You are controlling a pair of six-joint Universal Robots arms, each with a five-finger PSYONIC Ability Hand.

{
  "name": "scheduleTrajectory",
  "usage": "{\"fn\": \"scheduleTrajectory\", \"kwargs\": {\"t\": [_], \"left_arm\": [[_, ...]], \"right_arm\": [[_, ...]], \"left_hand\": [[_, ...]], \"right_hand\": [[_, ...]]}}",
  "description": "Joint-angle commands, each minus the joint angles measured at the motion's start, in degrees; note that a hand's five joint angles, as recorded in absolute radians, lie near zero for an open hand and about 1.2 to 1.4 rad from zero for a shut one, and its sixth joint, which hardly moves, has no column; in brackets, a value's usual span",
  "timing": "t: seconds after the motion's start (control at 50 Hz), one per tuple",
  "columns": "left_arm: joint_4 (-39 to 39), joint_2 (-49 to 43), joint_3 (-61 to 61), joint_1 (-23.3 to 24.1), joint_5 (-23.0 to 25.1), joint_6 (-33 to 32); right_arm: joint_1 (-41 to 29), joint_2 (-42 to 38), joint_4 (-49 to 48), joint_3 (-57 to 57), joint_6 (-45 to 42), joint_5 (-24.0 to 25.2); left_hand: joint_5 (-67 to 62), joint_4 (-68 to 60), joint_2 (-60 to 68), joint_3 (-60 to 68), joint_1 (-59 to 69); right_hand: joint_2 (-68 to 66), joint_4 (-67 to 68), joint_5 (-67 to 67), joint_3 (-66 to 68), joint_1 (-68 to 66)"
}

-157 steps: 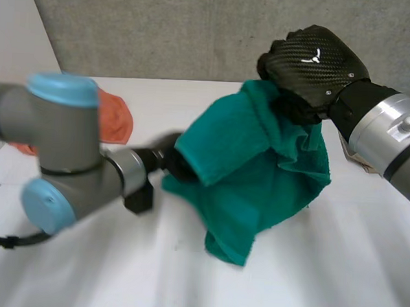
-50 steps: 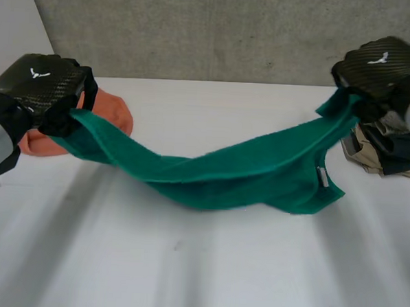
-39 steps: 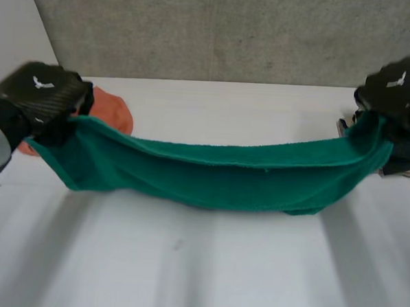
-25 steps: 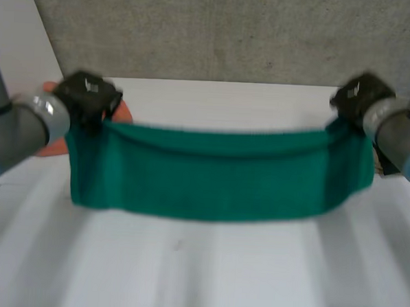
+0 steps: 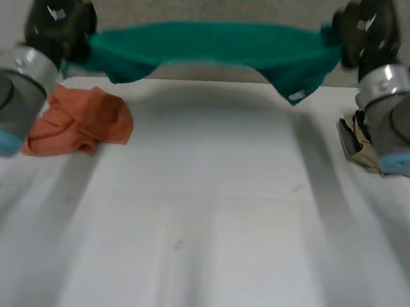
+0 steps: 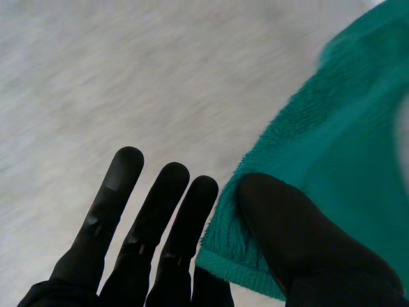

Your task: Fold the laundry.

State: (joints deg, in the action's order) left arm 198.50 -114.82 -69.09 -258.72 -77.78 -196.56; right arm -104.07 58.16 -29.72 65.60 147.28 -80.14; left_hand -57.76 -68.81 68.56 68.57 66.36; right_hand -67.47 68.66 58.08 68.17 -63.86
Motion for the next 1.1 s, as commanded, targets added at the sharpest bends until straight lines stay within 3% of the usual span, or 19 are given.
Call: {"fn": "scheduleTrajectory", "kwargs": {"t": [0.02, 0.12, 0.28, 0.34, 0.44, 0.5, 0.58, 0.66, 0.76, 0.84, 0.94, 1.1], "left_arm": [[-2.59, -1.81, -11.84, 0.41, 1.75, -4.52], [-6.89, -1.64, -17.91, 1.11, 1.84, -9.53], [-15.07, 4.51, -26.87, 0.50, 2.10, -18.23], [-16.22, 6.79, -29.25, -0.20, 3.59, -20.52], [-14.38, 6.10, -30.49, 0.23, 7.02, -21.05], [-14.02, 5.39, -30.49, 0.41, 6.76, -20.79], [-13.93, 5.13, -30.22, 0.24, 5.79, -20.18], [-13.85, 5.48, -30.13, -0.11, 5.53, -19.30], [-13.76, 6.79, -30.05, -0.38, 5.71, -17.98], [-13.76, 7.15, -29.96, -0.29, 5.79, -17.63], [-13.76, 7.24, -29.78, 0.06, 5.79, -17.62], [-13.76, 7.24, -29.34, 0.50, 5.53, -17.54]], "right_arm": [[-0.08, -4.80, 11.26, 4.27, -2.17, -0.02], [0.36, -6.83, 16.00, 5.59, -5.59, -1.16], [2.38, -2.97, 31.47, 9.98, -10.69, -2.30], [3.35, -1.56, 33.68, 11.65, -11.93, -1.51], [3.44, -0.94, 26.85, 16.03, -11.84, -0.02], [3.43, -0.42, 22.71, 18.41, -12.63, 0.25], [3.96, 1.87, 16.82, 22.37, -16.22, 2.79], [5.63, 3.54, 14.52, 25.01, -22.90, 8.93], [7.91, 4.16, 18.28, 25.89, -32.21, 17.72], [8.62, 3.20, 24.69, 24.32, -36.87, 21.76], [8.53, -0.32, 34.27, 18.62, -43.03, 24.41], [8.80, -4.80, 44.31, 12.45, -50.60, 24.50]], "left_hand": [[-12.24, -11.19, 11.44, 11.43, 13.64], [-12.24, -11.19, 11.44, 11.43, 13.64], [-12.24, -11.19, 11.44, 11.43, 13.64], [-12.24, -11.19, 11.44, 11.43, 13.64], [-12.24, -11.19, 11.44, 11.43, 13.64], [-12.24, -11.19, 11.44, 11.43, 13.64], [-12.24, -11.19, 11.44, 11.43, 13.64], [-12.24, -11.19, 11.44, 11.43, 13.64], [-12.24, -11.19, 11.44, 11.43, 13.64], [-12.24, -11.19, 11.44, 11.43, 13.64], [-12.24, -11.19, 11.44, 11.43, 13.64], [-12.24, -11.19, 11.44, 11.43, 13.64]], "right_hand": [[-12.53, 11.34, 11.92, 11.83, -16.14], [-12.53, 11.34, 11.92, 11.83, -16.14], [-12.53, 11.34, 11.92, 11.83, -16.14], [20.35, -21.54, -20.96, -21.06, 16.74], [33.02, -34.20, -33.62, -33.72, 29.40], [33.92, -35.10, -34.53, -34.62, 30.30], [34.26, -35.44, -34.86, -34.96, 30.64], [34.92, -36.11, -35.53, -35.63, 31.31], [36.95, -38.13, -37.55, -37.65, 33.33], [36.95, -38.13, -37.55, -37.65, 33.33], [36.78, -37.97, -37.39, -37.48, 33.17], [36.95, -38.13, -37.55, -37.65, 33.33]]}}
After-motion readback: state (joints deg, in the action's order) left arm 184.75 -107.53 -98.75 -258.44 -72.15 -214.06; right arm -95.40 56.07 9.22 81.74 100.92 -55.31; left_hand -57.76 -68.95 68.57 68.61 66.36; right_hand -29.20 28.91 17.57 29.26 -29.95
